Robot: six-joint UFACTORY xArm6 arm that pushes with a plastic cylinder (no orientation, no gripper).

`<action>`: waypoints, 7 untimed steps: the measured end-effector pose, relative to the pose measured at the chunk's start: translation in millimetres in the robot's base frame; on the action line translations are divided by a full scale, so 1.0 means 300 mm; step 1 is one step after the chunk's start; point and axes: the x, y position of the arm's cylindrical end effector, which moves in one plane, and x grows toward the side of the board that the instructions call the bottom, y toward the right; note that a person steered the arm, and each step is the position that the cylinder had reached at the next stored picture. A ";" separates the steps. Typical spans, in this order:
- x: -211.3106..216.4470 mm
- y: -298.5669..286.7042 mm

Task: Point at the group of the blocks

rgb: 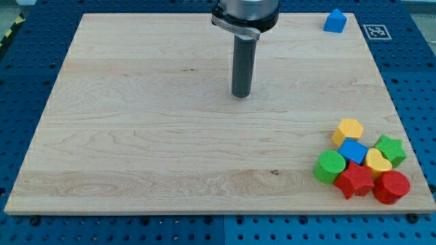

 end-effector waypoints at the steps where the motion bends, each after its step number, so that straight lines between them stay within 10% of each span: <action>1: 0.000 0.000; 7: -0.070 0.000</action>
